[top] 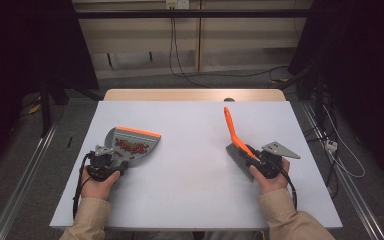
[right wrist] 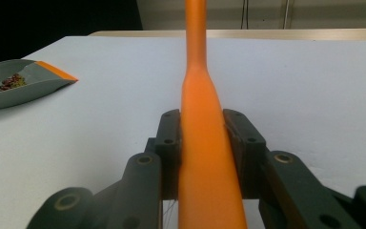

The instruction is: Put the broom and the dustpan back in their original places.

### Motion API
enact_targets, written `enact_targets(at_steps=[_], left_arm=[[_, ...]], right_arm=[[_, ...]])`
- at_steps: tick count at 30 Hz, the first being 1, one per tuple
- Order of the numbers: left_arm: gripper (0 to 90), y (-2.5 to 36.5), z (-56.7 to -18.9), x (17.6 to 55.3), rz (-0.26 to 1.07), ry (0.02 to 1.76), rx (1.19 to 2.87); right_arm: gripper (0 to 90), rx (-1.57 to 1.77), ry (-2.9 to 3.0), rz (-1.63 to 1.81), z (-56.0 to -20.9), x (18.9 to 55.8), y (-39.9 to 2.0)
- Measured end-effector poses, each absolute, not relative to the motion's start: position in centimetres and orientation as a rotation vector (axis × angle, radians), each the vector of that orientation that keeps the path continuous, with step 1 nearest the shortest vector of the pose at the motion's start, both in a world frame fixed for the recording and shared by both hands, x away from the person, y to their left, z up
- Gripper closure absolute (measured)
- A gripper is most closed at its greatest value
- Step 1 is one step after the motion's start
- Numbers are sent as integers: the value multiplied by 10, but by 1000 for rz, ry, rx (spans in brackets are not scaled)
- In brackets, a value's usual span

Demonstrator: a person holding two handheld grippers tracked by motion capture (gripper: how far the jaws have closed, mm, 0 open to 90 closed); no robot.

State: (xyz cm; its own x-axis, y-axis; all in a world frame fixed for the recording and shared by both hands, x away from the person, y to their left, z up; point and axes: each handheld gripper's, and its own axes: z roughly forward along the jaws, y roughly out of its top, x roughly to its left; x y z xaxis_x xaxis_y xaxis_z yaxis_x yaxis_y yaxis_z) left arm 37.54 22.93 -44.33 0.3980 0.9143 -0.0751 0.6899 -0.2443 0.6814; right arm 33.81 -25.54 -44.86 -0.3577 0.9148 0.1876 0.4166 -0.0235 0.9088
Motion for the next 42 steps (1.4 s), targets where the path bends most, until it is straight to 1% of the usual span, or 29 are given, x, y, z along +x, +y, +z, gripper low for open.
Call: enact_targets(at_steps=[11,20,25,29,30,32,33,34,37,40,42], left_arm=[[516,225,-441,368,431,1333,2018],[502,223,-440,363,413,1300,2020],[470,220,-438,359,406,1276,2023],[394,220,-436,357,405,1268,2007],[374,220,-435,357,404,1256,2003],[334,219,-435,356,398,1250,2006],[292,219,-435,356,407,1239,2000],[257,219,-435,355,410,1235,2000],[206,220,-432,353,420,1211,1994],[162,222,-430,352,433,1186,1955],[157,222,-428,352,434,1166,1930]], right_arm=[[681,1416,1771,1306,-449,332,-271],[667,1389,1798,1279,-448,324,-268],[658,1371,1817,1260,-448,319,-270],[596,1349,1830,1227,-447,318,-274],[563,1346,1824,1225,-447,318,-276],[468,1350,1809,1211,-445,317,-278],[417,1348,1801,1193,-444,316,-279],[396,1351,1800,1188,-444,316,-280],[351,1344,1815,1208,-444,315,-283],[306,1320,1850,1220,-445,312,-281],[289,1300,1860,1233,-444,310,-280]])
